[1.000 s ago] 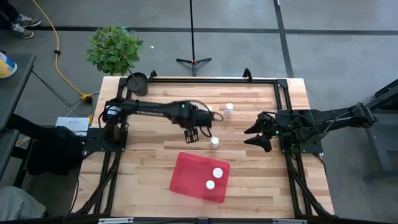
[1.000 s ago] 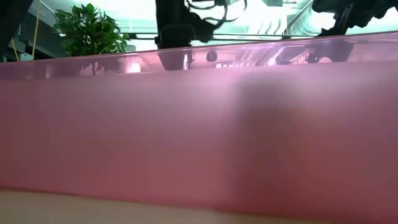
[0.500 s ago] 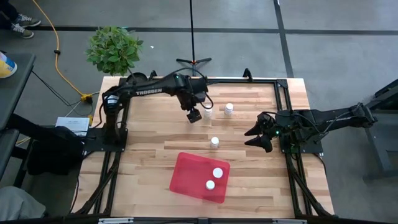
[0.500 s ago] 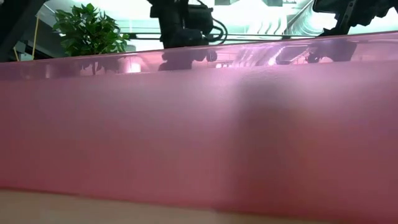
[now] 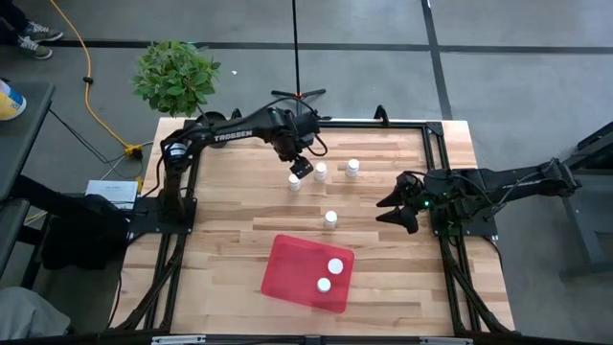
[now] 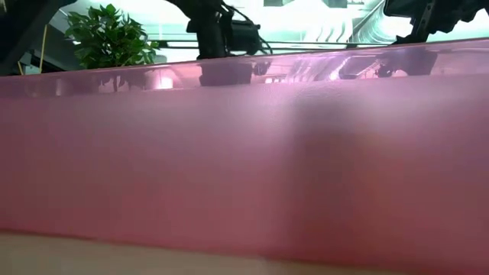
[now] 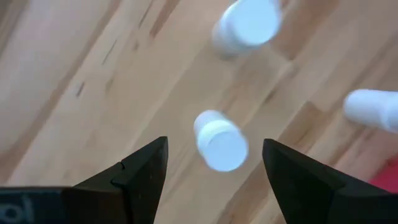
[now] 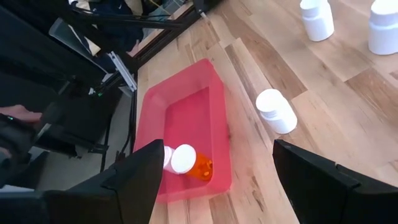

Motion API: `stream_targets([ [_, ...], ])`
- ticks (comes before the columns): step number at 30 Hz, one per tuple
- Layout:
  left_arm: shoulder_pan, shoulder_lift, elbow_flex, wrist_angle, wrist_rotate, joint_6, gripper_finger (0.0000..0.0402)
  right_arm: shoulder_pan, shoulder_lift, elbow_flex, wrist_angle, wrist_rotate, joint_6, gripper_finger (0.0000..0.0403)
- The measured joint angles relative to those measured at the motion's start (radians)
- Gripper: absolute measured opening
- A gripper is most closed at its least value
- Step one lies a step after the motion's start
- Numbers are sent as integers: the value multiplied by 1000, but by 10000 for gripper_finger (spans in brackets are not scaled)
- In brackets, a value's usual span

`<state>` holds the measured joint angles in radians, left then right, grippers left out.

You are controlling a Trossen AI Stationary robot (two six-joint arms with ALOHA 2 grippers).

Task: Pick and place pill bottles into a basket
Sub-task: Put the white medicine bottle into the red container

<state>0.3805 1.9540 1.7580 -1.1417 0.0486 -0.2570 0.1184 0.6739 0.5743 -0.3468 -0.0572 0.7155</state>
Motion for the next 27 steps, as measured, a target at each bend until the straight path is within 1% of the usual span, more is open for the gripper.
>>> stream_targets([
  [3,-1,12,0,-2,-49,-54,294,0,0,0,0,1,2,291],
  [5,-1,16,0,-29,-86,-109,294,0,0,0,0,2,12,291],
  [7,-1,26,1,-20,-123,-163,294,0,0,0,-1,8,19,291],
  [10,-1,30,-1,-43,-130,-227,294,0,0,0,-1,15,24,291],
  [12,-1,36,2,-26,-127,-253,294,0,0,0,-1,23,28,291],
  [17,-6,67,0,-33,-48,-320,294,0,0,0,-1,26,29,291],
  [19,-10,82,0,-46,-32,-342,294,0,0,0,-1,27,29,291],
  [27,-52,106,0,-29,-20,-362,294,0,1,0,-4,47,36,291],
])
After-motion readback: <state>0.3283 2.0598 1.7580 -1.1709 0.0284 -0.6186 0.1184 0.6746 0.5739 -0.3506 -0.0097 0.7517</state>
